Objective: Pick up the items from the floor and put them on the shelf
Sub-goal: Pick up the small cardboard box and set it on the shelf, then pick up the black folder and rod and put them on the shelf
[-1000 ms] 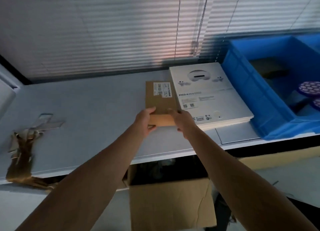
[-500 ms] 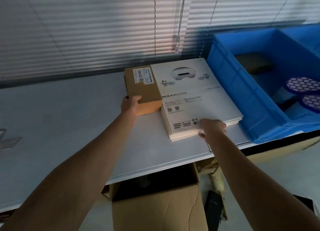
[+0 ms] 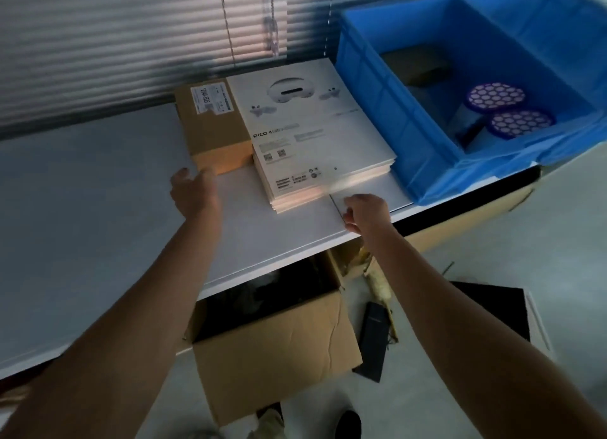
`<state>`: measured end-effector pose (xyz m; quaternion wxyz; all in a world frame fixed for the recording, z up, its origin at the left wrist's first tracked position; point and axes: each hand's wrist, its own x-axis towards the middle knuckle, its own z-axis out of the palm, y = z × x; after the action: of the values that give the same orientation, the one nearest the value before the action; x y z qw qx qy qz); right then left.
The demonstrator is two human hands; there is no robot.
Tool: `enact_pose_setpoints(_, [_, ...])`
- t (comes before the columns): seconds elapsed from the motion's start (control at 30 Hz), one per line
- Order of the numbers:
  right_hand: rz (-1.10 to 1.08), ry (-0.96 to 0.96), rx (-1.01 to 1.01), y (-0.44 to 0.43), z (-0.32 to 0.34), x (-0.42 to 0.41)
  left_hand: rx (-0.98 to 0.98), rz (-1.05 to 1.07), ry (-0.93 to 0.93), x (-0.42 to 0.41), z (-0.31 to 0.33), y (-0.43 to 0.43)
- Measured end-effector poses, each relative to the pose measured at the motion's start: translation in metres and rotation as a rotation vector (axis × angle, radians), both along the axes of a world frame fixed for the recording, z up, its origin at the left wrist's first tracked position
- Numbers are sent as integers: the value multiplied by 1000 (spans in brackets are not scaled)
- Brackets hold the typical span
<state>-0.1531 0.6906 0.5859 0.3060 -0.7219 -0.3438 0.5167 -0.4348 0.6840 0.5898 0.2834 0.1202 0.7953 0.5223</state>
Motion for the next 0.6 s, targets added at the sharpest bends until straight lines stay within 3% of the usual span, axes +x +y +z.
enact_pose_setpoints(0.17, [129, -65, 137, -98, 6, 77, 85, -154, -82, 114, -15, -98])
enact_pose_setpoints(0.4, [202, -326, 20, -225, -19, 273, -270, -738, -322, 323, -69, -181])
enact_pose_setpoints(0.6, [150, -359, -155, -282, -73, 453, -476, -881, -330, 509, -113, -216])
